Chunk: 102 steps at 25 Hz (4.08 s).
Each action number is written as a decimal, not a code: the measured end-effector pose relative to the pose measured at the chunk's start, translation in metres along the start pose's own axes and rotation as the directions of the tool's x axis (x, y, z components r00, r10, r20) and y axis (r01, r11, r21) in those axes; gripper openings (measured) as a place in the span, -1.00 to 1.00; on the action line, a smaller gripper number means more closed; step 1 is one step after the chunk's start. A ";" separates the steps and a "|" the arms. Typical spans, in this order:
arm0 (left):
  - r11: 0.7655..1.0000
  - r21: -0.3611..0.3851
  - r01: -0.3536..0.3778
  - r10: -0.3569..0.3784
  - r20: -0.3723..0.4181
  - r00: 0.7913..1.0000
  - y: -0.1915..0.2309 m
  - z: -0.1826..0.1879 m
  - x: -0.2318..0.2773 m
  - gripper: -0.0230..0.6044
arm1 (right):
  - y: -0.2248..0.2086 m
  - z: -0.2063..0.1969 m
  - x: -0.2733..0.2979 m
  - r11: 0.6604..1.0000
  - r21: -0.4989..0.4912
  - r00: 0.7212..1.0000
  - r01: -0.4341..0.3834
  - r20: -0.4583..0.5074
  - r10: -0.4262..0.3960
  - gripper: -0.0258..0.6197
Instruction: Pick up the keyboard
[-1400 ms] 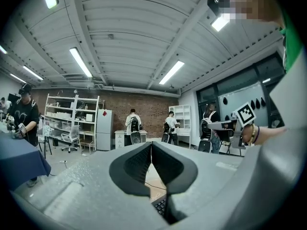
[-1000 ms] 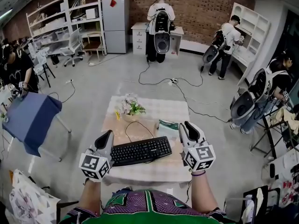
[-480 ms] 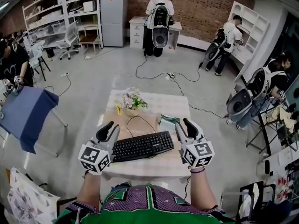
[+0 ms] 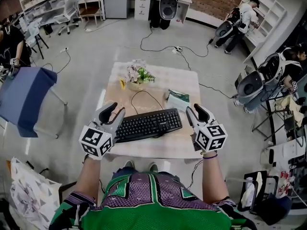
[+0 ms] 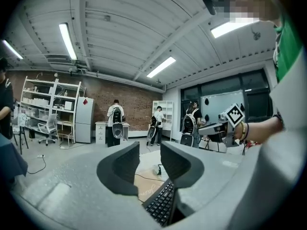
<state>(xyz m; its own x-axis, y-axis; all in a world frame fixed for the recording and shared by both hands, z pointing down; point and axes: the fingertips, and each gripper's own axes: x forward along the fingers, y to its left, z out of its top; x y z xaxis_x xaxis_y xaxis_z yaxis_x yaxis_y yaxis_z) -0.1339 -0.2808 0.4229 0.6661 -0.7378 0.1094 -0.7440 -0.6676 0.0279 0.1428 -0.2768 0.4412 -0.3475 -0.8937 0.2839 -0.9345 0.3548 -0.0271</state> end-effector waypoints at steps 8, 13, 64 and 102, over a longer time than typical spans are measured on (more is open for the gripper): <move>0.999 0.008 0.033 -0.032 -0.101 0.994 -0.013 -0.044 0.021 -0.51 | -0.021 -0.070 0.011 0.997 0.072 0.991 0.003 -0.132 0.006 -0.51; 0.999 -0.020 0.033 -0.036 -0.140 0.989 -0.022 -0.064 0.030 -0.51 | -0.034 -0.115 0.017 0.987 0.162 0.978 -0.001 -0.205 0.035 -0.51; 0.999 -0.028 -0.014 0.005 -0.313 0.950 -0.050 -0.113 0.077 -0.51 | -0.057 -0.321 0.081 0.412 0.911 0.884 0.038 -0.223 0.411 -0.46; 0.999 -0.046 -0.027 0.015 -0.253 0.967 -0.031 -0.101 0.042 -0.51 | -0.046 -0.247 0.086 0.456 0.890 0.962 -0.011 -0.116 0.248 -0.71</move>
<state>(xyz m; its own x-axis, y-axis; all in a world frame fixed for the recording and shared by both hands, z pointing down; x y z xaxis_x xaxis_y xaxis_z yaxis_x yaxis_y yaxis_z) -0.0883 -0.2808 0.5270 0.6200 -0.6983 0.3577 -0.7636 -0.6418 0.0708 0.1753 -0.3022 0.7038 -0.5576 -0.7395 0.3771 -0.4905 -0.0729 -0.8684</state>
